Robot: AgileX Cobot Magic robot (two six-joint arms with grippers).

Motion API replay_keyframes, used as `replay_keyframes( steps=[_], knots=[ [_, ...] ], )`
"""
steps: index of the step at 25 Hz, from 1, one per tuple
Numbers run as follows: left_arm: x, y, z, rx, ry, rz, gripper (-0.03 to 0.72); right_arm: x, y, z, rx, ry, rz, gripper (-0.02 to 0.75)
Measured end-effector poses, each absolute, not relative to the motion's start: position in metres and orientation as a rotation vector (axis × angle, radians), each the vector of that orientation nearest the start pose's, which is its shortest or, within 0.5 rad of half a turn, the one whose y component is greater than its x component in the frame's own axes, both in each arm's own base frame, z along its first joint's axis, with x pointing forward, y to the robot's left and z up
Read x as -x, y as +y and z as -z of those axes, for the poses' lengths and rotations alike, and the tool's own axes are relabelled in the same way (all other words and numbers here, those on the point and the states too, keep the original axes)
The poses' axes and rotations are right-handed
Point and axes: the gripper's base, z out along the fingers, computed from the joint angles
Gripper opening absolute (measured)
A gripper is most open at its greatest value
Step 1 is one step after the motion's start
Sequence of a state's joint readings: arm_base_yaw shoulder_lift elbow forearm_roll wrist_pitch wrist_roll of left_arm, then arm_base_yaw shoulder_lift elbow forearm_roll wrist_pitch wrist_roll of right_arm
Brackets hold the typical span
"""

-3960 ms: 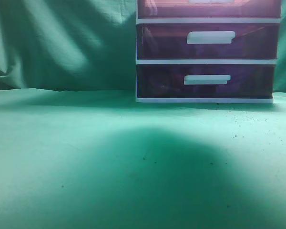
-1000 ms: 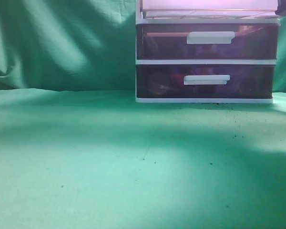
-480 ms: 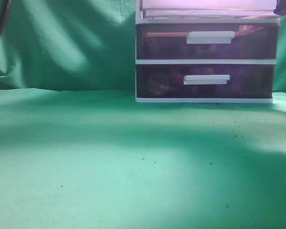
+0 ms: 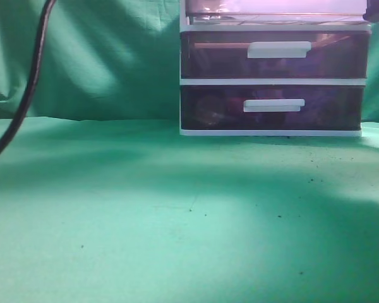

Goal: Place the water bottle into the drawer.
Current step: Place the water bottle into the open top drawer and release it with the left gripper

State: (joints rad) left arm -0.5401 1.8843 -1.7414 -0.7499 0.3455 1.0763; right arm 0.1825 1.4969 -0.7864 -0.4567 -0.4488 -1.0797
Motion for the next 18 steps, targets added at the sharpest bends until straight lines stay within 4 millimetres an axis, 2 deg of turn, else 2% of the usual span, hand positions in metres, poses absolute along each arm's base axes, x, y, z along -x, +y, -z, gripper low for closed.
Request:
replay_keyframes(
  steps=[2,5,8,9,15,16,18],
  knots=[
    [-0.386,-0.252,-0.361,-0.914,1.651,0.372,0.321,-0.313,0.075,-0.260,1.468,1.124,0.765,0.073],
    [-0.387,-0.251,-0.362,-0.850,1.665,0.419,0.447,-0.313,0.075,-0.260,1.468,1.124,0.765,0.073],
    [-0.389,-0.253,-0.366,-0.769,1.672,0.496,0.610,-0.313,0.075,-0.260,1.466,1.125,0.764,0.073],
    [-0.390,-0.254,-0.367,-0.743,1.670,0.518,0.638,-0.313,0.075,-0.260,1.465,1.127,0.763,0.073],
    [-0.406,-0.266,-0.370,-0.668,1.638,0.608,0.639,-0.313,0.075,-0.260,1.465,1.131,0.758,0.073],
    [-0.409,-0.269,-0.367,-0.673,1.634,0.614,0.590,-0.313,0.075,-0.259,1.464,1.134,0.756,0.073],
    [-0.415,-0.280,-0.365,-0.687,1.617,0.640,0.590,-0.313,0.075,-0.259,1.459,1.142,0.747,0.073]
  ],
)
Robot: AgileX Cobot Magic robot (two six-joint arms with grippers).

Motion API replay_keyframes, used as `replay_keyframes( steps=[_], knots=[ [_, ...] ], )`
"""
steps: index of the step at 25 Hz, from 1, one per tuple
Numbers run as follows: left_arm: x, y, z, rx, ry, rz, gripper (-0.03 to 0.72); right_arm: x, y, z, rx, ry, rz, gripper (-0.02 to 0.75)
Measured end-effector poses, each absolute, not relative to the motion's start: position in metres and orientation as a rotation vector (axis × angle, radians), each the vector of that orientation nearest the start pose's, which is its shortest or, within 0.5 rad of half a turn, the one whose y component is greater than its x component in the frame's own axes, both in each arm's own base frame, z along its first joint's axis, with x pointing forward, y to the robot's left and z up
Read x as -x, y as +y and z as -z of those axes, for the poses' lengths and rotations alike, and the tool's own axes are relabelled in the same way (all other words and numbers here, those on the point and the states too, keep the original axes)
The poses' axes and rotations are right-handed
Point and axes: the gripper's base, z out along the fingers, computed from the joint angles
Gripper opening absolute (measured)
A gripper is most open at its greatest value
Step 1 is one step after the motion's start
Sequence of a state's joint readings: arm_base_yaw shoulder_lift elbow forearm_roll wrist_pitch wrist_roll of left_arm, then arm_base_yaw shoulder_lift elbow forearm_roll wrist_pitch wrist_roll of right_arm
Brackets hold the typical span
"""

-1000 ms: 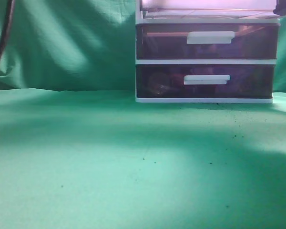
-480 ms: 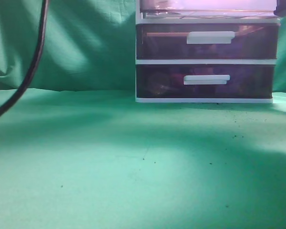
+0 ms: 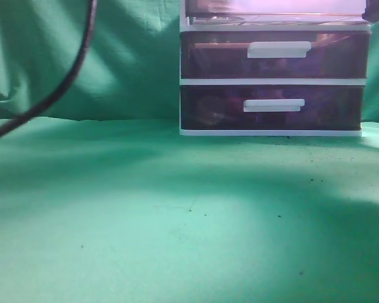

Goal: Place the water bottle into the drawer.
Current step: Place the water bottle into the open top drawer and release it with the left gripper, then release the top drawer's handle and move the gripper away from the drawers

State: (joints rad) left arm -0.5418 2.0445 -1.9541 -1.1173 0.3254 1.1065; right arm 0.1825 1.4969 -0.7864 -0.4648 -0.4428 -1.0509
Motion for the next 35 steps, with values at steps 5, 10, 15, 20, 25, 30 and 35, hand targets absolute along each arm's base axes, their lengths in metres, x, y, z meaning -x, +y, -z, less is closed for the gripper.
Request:
replay_keyframes(
  steps=[5,10,15,20,25,30,35],
  knots=[
    [-0.423,-0.321,-0.353,-0.725,1.565,0.711,0.590,-0.313,0.075,-0.258,1.465,1.156,0.742,0.073],
    [-0.422,-0.355,-0.345,-0.740,1.512,0.802,0.546,-0.312,0.075,-0.258,1.468,1.160,0.742,0.073],
    [-0.423,-0.358,-0.344,-0.800,1.480,0.763,0.546,-0.312,0.074,-0.257,1.470,1.168,0.740,0.073],
    [-0.419,-0.336,-0.364,-1.005,1.466,0.586,0.301,-0.312,0.075,-0.259,1.463,1.153,0.743,0.073],
    [-0.406,-0.303,-0.394,-1.107,1.578,0.398,0.000,-0.315,0.078,-0.256,1.467,1.096,0.759,0.073],
    [-0.388,-0.279,-0.428,-1.055,1.650,0.337,0.000,-0.332,0.082,-0.257,1.449,1.065,0.768,0.073],
    [-0.368,-0.250,-0.460,-0.998,1.727,0.373,0.000,-0.364,0.087,-0.264,1.424,1.053,0.790,0.073]
  ],
)
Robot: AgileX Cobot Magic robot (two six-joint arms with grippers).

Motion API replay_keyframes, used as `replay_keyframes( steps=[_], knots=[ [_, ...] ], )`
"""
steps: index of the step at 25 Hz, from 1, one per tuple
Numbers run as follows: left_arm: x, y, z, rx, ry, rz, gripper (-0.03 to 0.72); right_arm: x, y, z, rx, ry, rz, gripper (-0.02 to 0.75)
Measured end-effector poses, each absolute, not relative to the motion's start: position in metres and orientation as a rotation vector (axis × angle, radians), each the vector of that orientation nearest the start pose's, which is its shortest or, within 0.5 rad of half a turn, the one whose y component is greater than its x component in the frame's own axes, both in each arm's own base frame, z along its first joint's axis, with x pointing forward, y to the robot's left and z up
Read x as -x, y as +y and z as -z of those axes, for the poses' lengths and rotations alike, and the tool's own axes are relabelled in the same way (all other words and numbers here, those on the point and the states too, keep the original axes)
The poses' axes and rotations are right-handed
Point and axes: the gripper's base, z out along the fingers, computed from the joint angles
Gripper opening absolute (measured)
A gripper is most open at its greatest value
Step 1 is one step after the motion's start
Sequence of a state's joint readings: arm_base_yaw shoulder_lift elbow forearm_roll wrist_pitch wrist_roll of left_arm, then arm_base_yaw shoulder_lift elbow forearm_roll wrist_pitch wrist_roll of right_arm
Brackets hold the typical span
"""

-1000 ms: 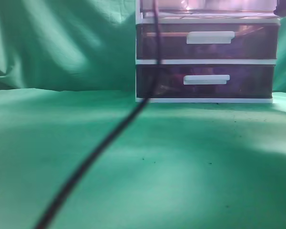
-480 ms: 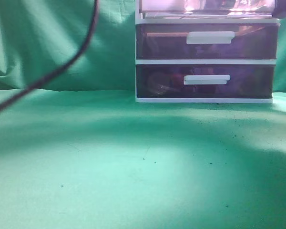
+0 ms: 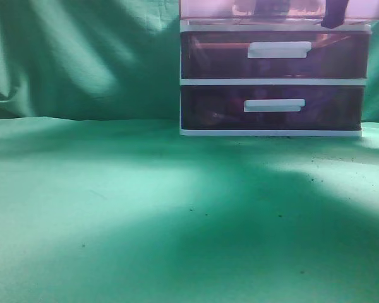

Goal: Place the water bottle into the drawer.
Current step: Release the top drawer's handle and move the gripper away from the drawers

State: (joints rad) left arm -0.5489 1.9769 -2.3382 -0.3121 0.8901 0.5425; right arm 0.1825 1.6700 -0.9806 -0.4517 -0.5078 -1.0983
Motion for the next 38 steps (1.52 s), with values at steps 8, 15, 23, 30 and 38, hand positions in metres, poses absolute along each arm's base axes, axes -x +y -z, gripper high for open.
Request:
replay_keyframes(
  steps=[8,15,23,30,38],
  knots=[
    [-0.354,-0.239,-0.461,-1.065,1.831,0.379,0.000,-0.414,0.095,-0.266,1.375,1.043,0.809,0.073],
    [-0.354,-0.239,-0.461,-1.066,1.833,0.380,0.000,-0.436,0.096,-0.268,1.355,1.037,0.830,0.073],
    [-0.354,-0.239,-0.461,-1.064,1.834,0.381,0.000,-0.439,0.095,-0.263,1.353,1.079,0.806,0.310],
    [-0.354,-0.239,-0.461,-1.064,1.834,0.381,0.000,-0.438,0.095,-0.261,1.365,1.113,0.784,0.445],
    [-0.354,-0.239,-0.461,-1.063,1.835,0.382,0.000,-0.424,0.091,-0.299,1.227,1.171,0.711,0.472]
  ],
)
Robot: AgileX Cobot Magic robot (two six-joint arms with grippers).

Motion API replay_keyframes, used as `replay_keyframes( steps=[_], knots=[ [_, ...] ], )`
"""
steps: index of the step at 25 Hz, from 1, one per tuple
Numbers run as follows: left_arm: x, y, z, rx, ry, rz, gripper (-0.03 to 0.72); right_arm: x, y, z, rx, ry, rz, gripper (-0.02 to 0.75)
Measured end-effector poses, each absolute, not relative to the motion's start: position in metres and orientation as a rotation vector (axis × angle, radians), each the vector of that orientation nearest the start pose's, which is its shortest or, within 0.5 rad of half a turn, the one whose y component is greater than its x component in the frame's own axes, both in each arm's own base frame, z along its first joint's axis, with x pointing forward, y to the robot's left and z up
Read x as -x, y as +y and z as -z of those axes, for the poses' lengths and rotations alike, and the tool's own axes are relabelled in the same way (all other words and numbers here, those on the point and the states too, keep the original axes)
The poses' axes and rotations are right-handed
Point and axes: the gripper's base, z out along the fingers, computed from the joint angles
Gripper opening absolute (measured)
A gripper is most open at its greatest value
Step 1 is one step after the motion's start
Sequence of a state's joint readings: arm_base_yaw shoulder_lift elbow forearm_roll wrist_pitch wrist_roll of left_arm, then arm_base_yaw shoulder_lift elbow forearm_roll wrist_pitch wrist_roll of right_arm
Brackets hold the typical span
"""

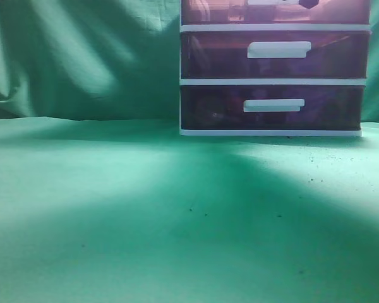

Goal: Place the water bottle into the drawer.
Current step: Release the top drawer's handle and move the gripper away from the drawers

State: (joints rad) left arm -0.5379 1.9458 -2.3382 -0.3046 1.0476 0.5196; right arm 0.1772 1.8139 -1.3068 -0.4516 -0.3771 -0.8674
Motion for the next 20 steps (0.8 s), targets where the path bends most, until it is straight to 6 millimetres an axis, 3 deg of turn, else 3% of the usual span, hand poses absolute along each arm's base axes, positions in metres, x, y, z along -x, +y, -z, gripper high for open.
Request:
replay_keyframes(
  steps=[8,10,13,16,20],
  knots=[
    [-0.354,-0.239,-0.461,-1.038,1.850,0.406,0.000,-0.401,0.079,-0.325,1.152,1.419,0.646,0.472],
    [-0.353,-0.241,-0.462,-1.034,1.850,0.436,0.000,-0.393,0.081,-0.329,1.157,1.483,0.632,0.348],
    [-0.348,-0.241,-0.466,-1.031,1.844,0.476,0.000,-0.378,0.093,-0.336,1.191,1.544,0.610,0.099],
    [-0.330,-0.231,-0.485,-1.038,1.824,0.478,0.000,-0.358,0.105,-0.348,1.203,1.600,0.572,0.000],
    [-0.301,-0.209,-0.509,-1.007,1.881,0.443,0.000,-0.325,0.113,-0.369,1.125,1.724,0.479,0.000]
  ],
)
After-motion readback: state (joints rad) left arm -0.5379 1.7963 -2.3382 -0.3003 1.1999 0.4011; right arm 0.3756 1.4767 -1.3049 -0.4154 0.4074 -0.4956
